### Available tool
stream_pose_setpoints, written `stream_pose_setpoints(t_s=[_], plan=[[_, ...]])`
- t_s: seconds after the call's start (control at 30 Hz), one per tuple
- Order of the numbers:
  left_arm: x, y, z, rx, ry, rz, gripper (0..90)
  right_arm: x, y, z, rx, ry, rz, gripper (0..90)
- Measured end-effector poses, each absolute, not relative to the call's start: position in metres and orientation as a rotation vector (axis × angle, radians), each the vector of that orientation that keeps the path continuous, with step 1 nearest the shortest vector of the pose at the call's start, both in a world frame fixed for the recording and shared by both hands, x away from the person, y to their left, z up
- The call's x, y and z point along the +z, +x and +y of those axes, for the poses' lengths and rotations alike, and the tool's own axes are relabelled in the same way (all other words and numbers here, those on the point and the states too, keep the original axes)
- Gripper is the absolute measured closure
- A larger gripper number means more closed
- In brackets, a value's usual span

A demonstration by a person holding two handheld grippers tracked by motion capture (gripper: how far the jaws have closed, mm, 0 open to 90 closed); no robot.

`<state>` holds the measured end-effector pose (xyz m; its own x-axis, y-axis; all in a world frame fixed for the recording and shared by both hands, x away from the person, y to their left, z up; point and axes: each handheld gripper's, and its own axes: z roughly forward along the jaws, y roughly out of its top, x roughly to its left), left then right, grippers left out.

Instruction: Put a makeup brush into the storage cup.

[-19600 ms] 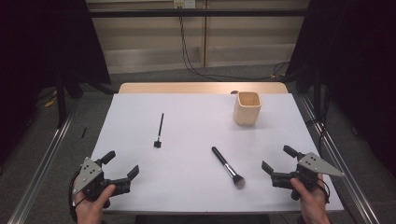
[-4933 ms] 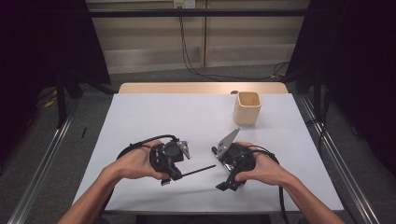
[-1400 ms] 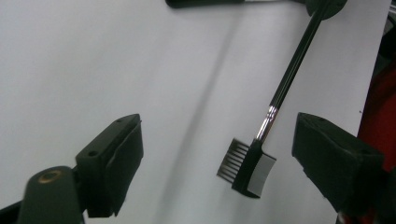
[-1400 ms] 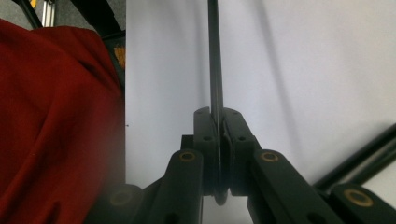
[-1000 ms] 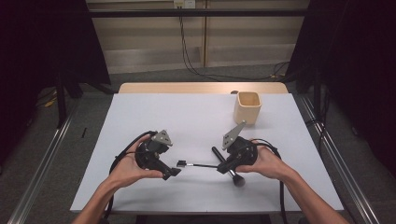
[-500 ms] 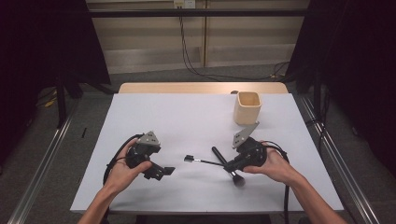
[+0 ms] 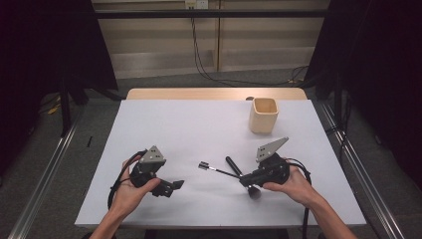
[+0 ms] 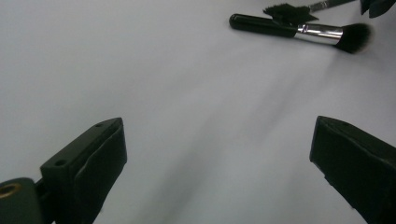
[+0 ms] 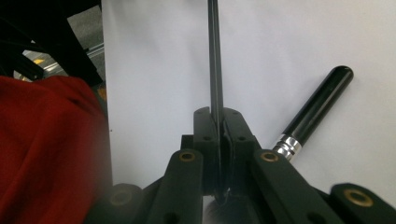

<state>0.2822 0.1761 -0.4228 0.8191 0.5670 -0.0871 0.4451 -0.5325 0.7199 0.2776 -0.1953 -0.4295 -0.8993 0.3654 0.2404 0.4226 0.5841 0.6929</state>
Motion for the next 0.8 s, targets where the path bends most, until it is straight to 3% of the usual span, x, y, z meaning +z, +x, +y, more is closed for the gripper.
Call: stream_pose_setpoints(t_s=[0.8], plan=[[-0.431, 0.272, 0.179, 0.240, 2.154, 0.748, 4.0, -0.446, 0.269, -0.205, -1.539, -0.858, -2.631, 86.1]])
